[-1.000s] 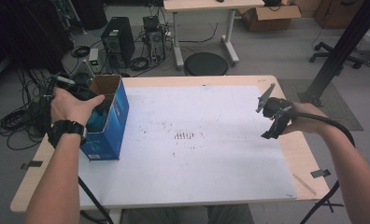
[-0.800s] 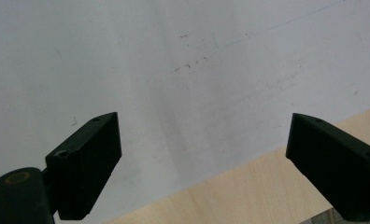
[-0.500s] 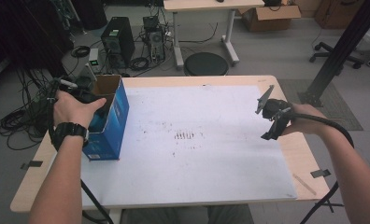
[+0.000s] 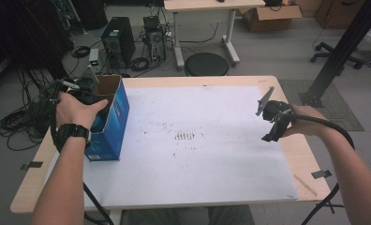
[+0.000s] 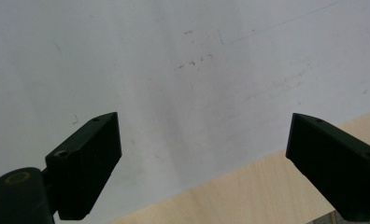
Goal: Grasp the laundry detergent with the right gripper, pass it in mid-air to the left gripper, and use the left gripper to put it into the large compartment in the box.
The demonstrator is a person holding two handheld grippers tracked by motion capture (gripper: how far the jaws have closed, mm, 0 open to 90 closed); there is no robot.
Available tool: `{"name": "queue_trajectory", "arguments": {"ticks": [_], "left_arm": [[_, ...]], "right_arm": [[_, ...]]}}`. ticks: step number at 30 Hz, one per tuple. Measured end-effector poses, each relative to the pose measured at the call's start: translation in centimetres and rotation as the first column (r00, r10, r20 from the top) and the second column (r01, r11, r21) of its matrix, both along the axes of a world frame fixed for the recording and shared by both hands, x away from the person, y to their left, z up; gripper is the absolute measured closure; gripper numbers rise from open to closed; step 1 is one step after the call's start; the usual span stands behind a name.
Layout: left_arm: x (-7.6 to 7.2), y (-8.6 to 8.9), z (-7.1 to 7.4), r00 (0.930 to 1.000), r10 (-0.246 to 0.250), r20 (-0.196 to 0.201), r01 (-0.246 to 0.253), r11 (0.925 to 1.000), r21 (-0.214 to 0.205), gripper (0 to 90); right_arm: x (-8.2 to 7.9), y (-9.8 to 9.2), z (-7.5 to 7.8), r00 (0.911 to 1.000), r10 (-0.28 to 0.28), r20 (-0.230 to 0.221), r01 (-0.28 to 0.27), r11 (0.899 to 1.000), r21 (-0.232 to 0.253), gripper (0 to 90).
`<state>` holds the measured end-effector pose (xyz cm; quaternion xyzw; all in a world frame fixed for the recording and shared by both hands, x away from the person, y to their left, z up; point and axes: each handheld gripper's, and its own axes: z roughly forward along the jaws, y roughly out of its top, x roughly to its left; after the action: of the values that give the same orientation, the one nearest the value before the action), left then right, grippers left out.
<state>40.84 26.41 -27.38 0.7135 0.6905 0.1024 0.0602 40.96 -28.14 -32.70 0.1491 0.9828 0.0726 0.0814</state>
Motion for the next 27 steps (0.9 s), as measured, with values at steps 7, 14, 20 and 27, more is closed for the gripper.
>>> {"name": "queue_trajectory", "arguments": {"ticks": [7,14,20,27], "left_arm": [[0.0,0.1,0.0,1.0,0.001,-0.001,-0.001,0.9998,-0.02,37.3],[-0.2,0.0,0.6,1.0,-0.004,0.0,0.004,0.9998,-0.02,34.4],[-0.7,0.0,2.0,0.9999,-0.015,0.007,0.015,0.9999,-0.006,31.7],[-1.6,-0.5,4.4,0.9981,-0.052,0.032,0.052,0.9983,0.028,29.2]], "right_arm": [[0.0,0.1,0.0,1.0,0.002,0.008,-0.002,1.0,0.011,10.1],[0.0,0.0,0.0,1.0,0.001,0.001,-0.001,1.0,0.009,10.0],[-0.1,0.1,0.1,1.0,0.004,0.004,-0.004,1.0,0.013,10.0],[-0.4,0.4,0.4,0.9999,0.009,0.006,-0.01,1.0,0.012,9.9]]}}
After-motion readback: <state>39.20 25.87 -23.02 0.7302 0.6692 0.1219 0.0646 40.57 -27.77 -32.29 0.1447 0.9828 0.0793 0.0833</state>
